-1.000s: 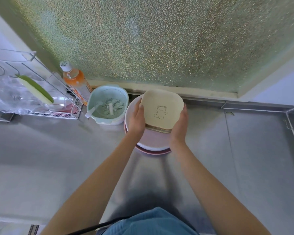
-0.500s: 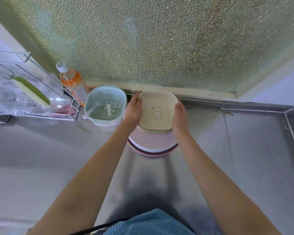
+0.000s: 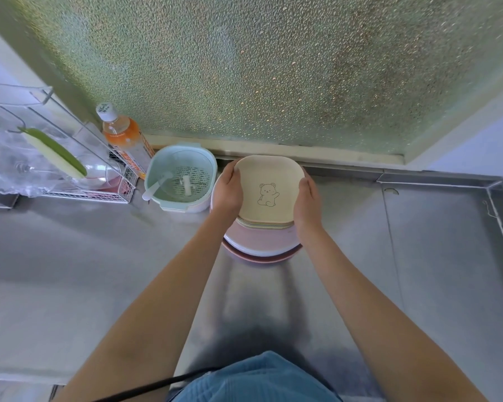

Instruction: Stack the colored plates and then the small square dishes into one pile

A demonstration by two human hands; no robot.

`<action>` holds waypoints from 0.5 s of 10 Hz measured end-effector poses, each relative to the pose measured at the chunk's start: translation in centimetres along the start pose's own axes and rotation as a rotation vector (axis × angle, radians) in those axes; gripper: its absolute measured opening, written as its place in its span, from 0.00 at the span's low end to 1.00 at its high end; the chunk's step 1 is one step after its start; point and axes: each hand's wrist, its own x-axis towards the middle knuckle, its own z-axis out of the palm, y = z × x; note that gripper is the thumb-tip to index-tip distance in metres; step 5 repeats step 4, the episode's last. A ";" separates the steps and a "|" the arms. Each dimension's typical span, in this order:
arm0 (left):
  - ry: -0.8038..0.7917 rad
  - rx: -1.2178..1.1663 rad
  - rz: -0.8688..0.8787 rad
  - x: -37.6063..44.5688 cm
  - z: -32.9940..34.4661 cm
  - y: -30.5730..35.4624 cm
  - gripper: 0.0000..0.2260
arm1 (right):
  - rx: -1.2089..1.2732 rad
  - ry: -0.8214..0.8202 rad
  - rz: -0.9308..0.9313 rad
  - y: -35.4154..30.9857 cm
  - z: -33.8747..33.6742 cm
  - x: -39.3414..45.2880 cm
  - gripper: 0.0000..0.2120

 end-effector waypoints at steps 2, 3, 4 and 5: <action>-0.003 0.092 0.036 -0.5 -0.2 0.1 0.16 | -0.048 0.004 -0.062 -0.2 -0.1 -0.8 0.18; -0.030 0.094 0.041 -0.7 -0.3 0.7 0.16 | -0.145 -0.072 -0.056 -0.6 -0.7 -0.5 0.19; 0.012 0.152 0.144 -1.8 -2.1 1.2 0.17 | -0.134 -0.114 -0.094 -1.6 -3.0 -1.0 0.20; 0.012 0.152 0.144 -1.8 -2.1 1.2 0.17 | -0.134 -0.114 -0.094 -1.6 -3.0 -1.0 0.20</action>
